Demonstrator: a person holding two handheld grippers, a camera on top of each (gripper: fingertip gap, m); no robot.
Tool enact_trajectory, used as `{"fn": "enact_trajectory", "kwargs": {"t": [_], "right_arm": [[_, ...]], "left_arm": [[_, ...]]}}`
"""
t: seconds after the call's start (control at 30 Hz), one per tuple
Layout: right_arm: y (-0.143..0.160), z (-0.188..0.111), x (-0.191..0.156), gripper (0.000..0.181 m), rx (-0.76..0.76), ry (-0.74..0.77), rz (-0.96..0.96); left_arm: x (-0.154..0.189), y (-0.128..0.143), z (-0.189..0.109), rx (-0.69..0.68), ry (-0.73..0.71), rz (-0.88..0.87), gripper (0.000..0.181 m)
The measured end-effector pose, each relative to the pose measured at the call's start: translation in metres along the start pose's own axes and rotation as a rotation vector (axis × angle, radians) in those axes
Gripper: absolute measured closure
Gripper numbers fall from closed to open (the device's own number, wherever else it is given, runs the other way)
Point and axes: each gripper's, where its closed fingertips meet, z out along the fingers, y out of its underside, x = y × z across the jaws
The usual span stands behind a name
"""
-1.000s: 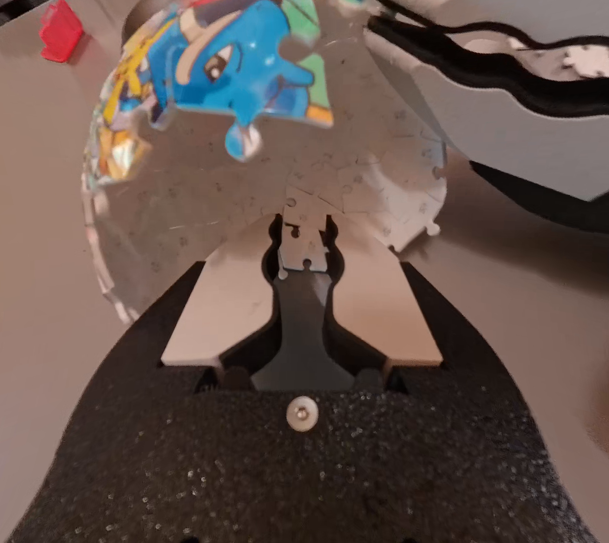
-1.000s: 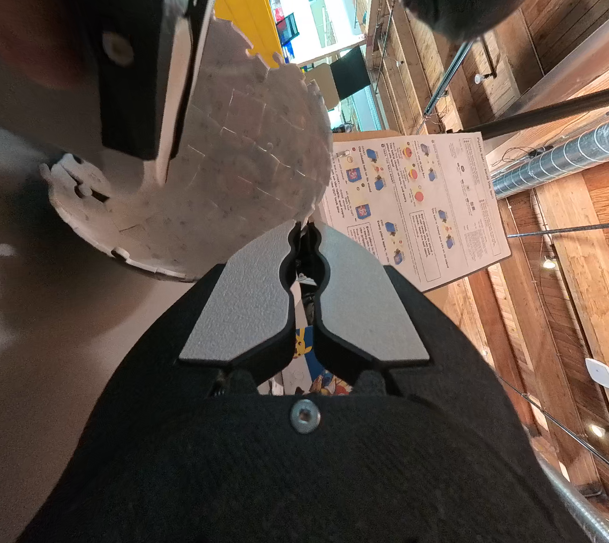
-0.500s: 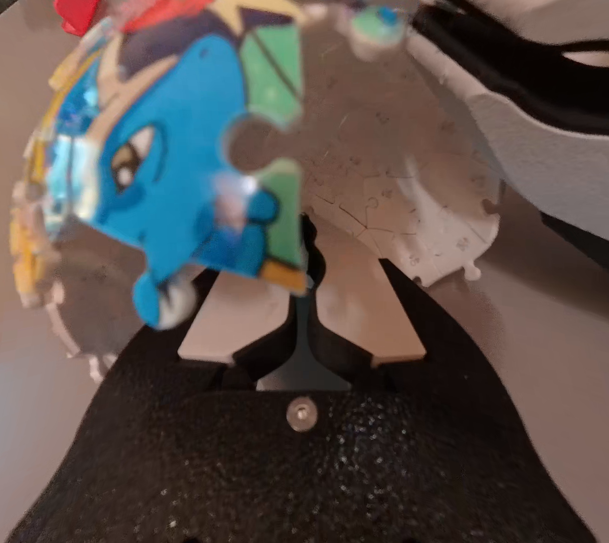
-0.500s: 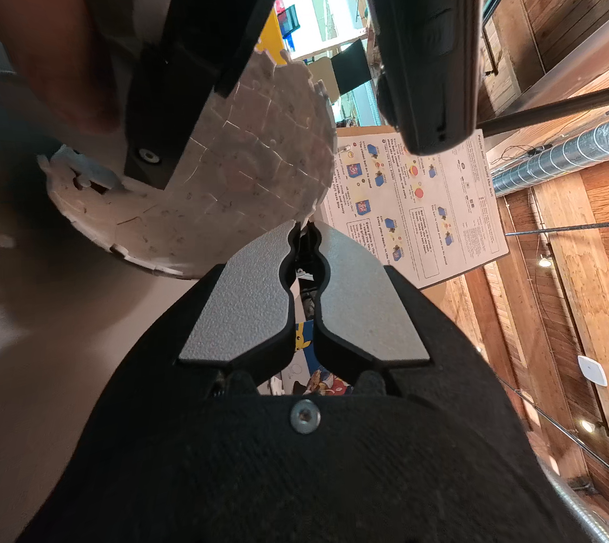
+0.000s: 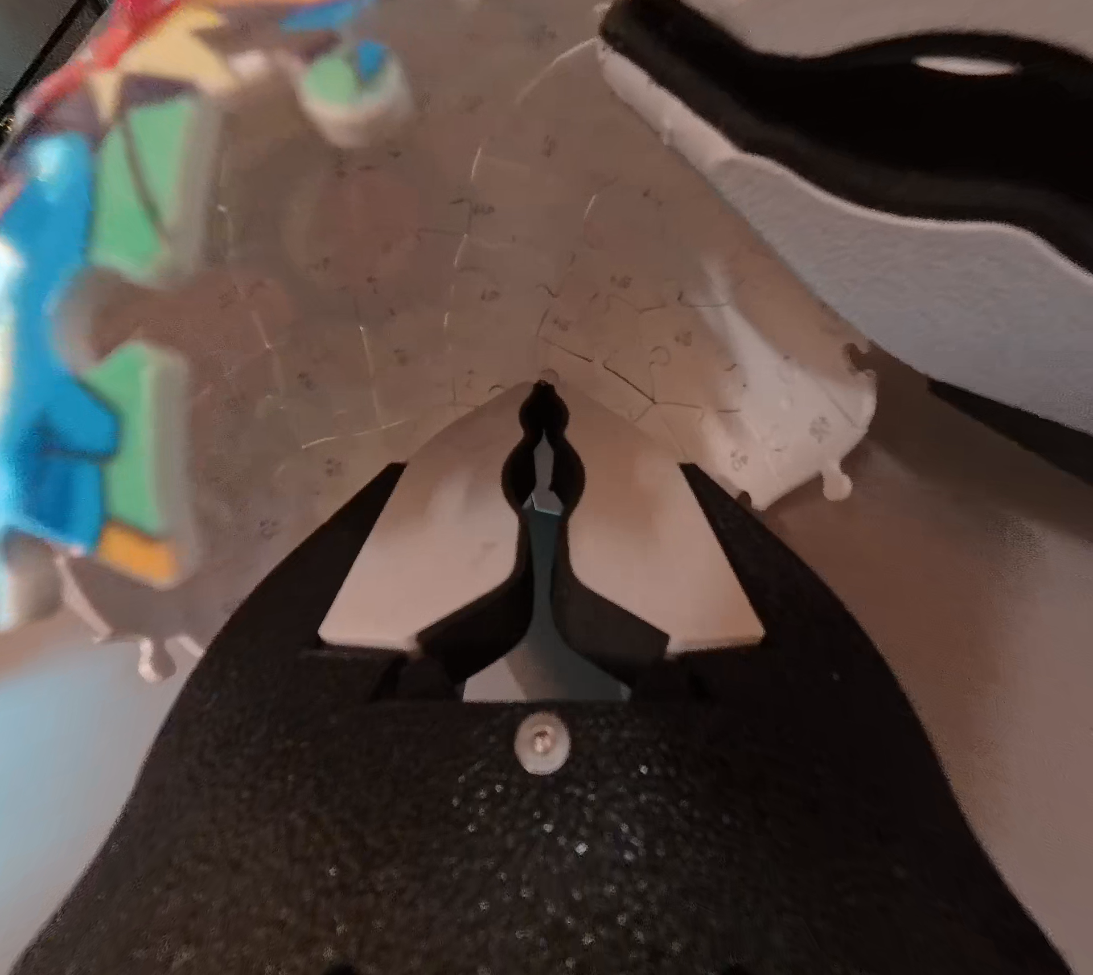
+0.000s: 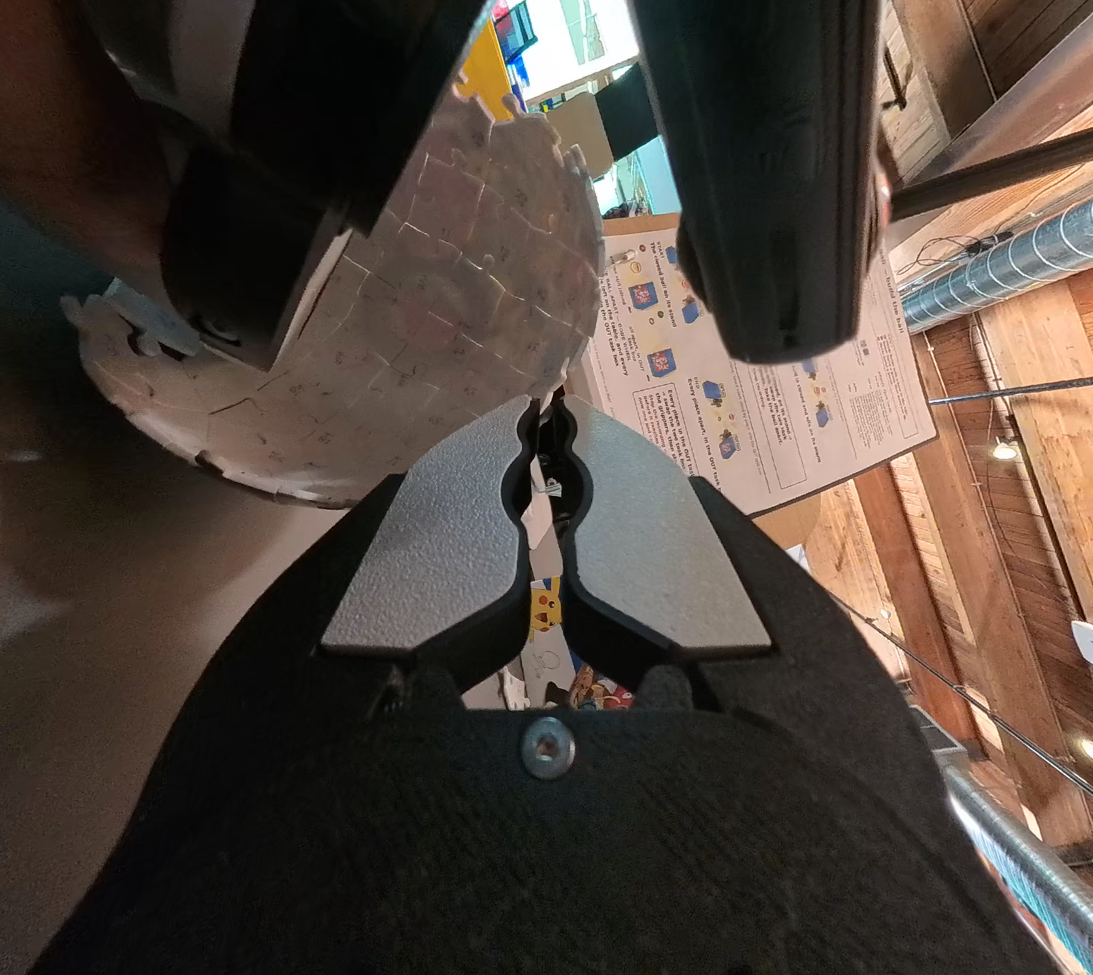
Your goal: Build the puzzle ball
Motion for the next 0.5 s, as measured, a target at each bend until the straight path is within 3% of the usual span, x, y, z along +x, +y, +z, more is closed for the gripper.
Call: {"fn": "enact_trajectory", "kwargs": {"t": [0.33,0.5], "right_arm": [[0.003,0.0,0.0,0.177,-0.014,0.001,0.003],[0.001,0.0,0.0,0.177,-0.011,0.003,-0.003]], "left_arm": [[0.002,0.002,-0.003,0.019,0.026,-0.036,0.181],[-0.009,-0.005,-0.036,0.149,-0.01,-0.085,0.181]]}}
